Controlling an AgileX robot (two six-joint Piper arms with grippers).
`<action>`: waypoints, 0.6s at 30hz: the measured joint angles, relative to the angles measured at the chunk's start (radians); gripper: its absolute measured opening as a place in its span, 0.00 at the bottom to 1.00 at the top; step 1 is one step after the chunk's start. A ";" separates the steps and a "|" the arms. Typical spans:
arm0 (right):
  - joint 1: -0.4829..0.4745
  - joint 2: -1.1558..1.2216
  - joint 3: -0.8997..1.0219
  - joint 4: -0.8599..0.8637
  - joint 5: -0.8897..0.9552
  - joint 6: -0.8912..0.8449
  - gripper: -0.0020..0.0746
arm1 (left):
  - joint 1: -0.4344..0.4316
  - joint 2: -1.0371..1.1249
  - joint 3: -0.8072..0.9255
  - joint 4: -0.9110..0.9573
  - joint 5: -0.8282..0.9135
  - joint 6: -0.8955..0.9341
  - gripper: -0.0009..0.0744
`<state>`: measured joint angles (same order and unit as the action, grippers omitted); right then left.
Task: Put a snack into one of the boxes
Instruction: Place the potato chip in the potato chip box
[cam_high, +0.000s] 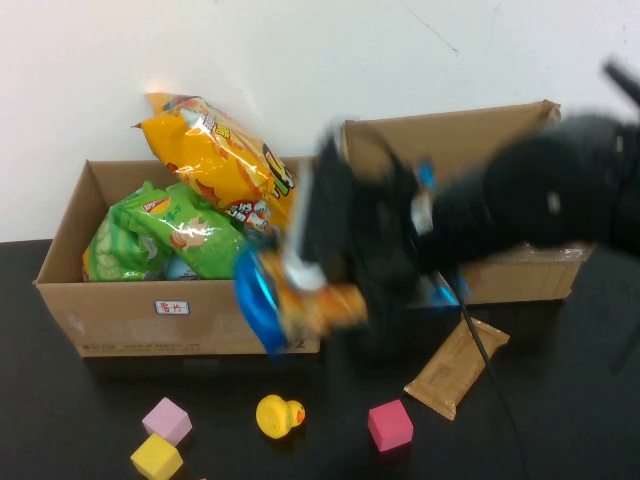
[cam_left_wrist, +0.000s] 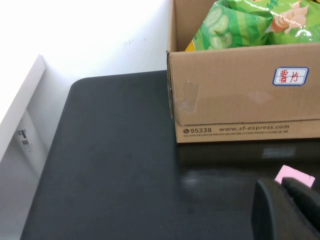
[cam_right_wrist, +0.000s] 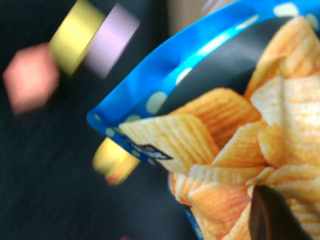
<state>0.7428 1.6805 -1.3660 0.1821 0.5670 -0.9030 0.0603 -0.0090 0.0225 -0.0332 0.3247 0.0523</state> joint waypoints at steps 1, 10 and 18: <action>0.004 0.008 -0.039 0.000 -0.013 0.005 0.08 | 0.000 0.000 0.000 0.000 0.000 0.000 0.01; 0.032 0.286 -0.506 0.060 -0.076 0.010 0.07 | 0.000 0.000 0.000 0.000 0.000 0.000 0.01; 0.083 0.583 -0.872 0.211 -0.060 0.013 0.07 | 0.000 0.000 0.000 0.000 0.000 0.000 0.01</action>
<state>0.8257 2.2631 -2.2380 0.3936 0.5065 -0.8900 0.0603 -0.0090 0.0225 -0.0332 0.3252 0.0523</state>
